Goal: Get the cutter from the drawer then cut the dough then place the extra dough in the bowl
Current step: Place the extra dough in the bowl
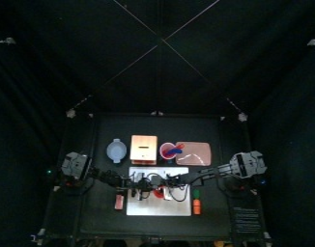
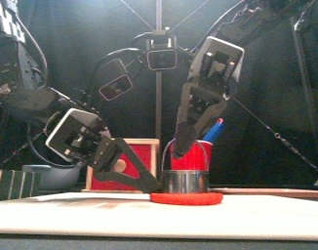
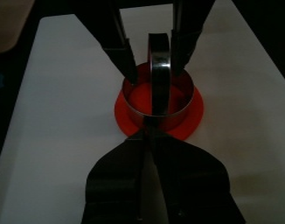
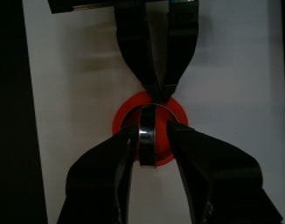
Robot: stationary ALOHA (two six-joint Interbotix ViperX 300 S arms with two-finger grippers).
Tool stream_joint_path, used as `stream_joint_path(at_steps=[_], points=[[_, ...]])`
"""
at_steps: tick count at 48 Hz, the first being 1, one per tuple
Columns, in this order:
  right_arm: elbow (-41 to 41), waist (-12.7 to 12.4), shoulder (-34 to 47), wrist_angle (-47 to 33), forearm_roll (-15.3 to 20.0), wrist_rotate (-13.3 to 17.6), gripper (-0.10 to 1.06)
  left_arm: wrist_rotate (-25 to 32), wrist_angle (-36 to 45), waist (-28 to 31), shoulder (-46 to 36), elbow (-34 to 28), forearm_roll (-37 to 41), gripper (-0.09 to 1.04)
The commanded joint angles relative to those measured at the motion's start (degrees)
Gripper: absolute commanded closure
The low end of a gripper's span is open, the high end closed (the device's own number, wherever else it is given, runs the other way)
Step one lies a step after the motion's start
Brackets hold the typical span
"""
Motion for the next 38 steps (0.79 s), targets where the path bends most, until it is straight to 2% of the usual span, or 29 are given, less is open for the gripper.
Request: stream_joint_path(at_steps=[1, 12, 28, 38], points=[[-1.32, 0.09, -1.05, -0.35, -0.18, -0.18, 0.39, 0.09, -0.18, 0.00, -0.44, -0.62, -0.09, 0.39], [-1.32, 0.44, -1.85, -0.35, -0.35, -0.18, 0.55, 0.18, 0.09, 0.00, -0.26, -0.62, -0.62, 0.39], [-1.67, 0.09, -7.29, 1.05, -0.53, -0.26, 0.55, 0.09, 0.70, -0.09, 0.00, -0.70, -0.79, 0.39], [0.09, -0.35, -12.74, 2.90, -2.46, -0.18, 0.55, 0.00, 1.23, 0.00, 0.26, -0.79, -0.79, 0.39]])
